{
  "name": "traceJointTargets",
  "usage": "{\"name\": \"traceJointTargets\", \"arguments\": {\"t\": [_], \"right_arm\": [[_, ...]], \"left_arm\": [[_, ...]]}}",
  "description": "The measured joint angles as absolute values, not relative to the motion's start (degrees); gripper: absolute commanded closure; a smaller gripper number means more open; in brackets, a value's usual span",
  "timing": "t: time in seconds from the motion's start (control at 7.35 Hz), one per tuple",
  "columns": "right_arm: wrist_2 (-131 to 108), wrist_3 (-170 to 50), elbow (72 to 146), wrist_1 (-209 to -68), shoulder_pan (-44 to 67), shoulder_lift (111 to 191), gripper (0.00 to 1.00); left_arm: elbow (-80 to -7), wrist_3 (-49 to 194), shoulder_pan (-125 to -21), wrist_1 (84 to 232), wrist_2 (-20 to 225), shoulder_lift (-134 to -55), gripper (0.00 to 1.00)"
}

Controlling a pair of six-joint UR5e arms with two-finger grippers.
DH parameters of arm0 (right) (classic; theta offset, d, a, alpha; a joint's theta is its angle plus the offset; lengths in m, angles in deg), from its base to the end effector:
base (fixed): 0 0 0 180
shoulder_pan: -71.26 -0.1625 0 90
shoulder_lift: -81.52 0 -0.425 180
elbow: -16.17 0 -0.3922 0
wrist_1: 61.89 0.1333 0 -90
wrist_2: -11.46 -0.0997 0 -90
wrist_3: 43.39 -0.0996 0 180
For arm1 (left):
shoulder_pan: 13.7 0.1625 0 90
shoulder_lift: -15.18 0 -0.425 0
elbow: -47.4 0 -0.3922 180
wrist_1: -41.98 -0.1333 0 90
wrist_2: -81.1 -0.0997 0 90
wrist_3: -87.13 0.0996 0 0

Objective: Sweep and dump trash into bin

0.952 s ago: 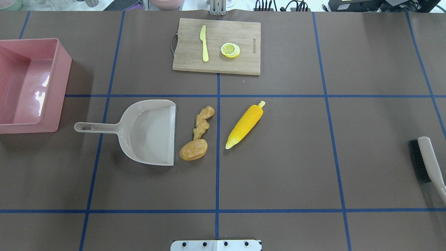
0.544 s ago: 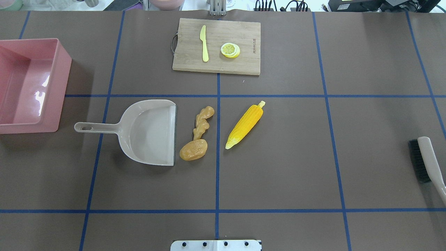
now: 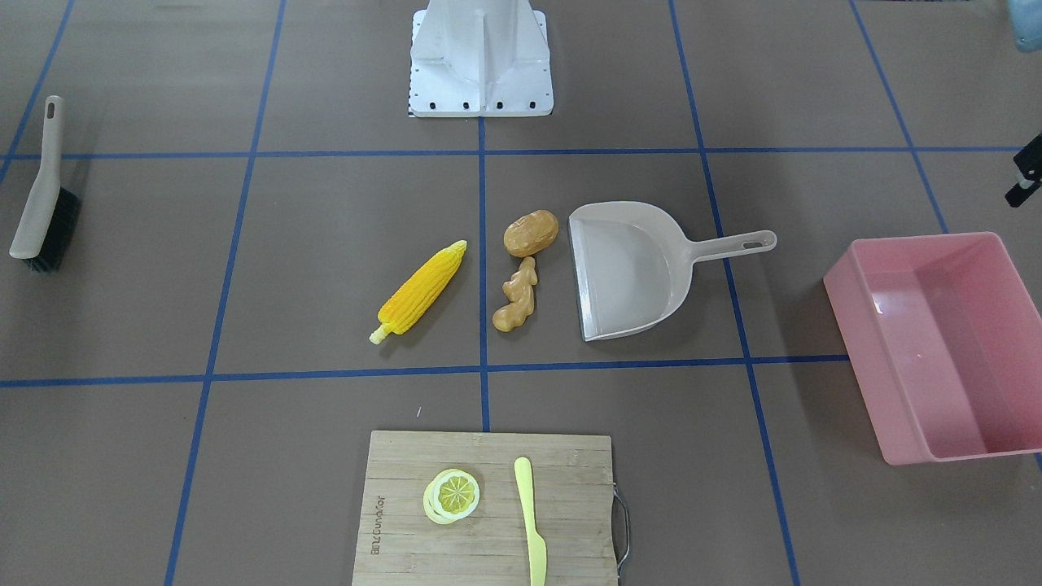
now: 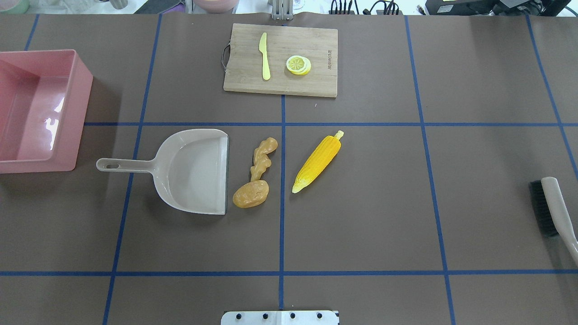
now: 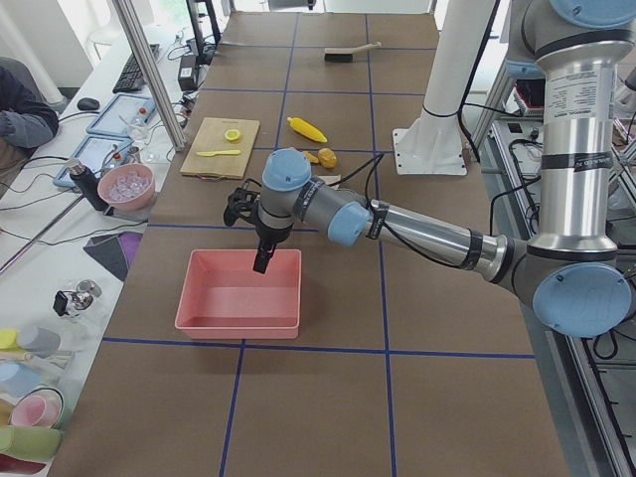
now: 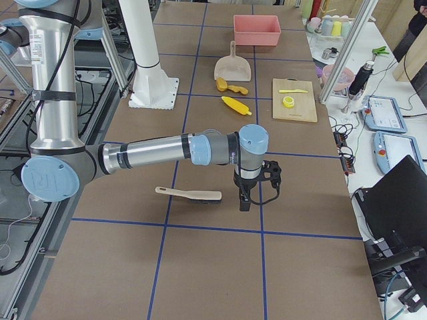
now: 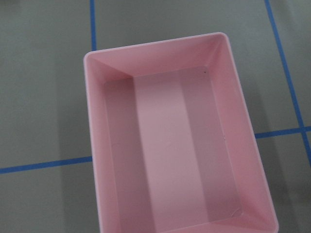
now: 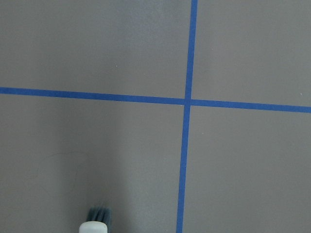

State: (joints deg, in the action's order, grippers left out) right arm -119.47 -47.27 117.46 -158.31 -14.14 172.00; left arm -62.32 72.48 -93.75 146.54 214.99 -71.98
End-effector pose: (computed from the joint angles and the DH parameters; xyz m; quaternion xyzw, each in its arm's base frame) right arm 0.0288 -0.4907 0.5813 0.0100 -0.3511 -0.0193 0.9361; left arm 0.0191 -0.4807 0.4823 0.1689 0.4050 0.0646 0.8963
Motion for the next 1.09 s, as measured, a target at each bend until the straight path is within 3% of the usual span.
{"name": "traceJointTargets", "arguments": {"t": [0.41, 1.09], "right_arm": [[-125.7, -49.6, 117.8, -156.4, -13.5, 174.9, 0.0], [-127.2, -64.3, 131.4, -148.6, 2.0, 189.6, 0.0]], "left_arm": [[-62.8, 72.5, -84.8, 146.6, 213.7, -77.2, 0.01], [-60.1, 78.0, -74.8, 149.6, 211.7, -88.3, 0.01]]}}
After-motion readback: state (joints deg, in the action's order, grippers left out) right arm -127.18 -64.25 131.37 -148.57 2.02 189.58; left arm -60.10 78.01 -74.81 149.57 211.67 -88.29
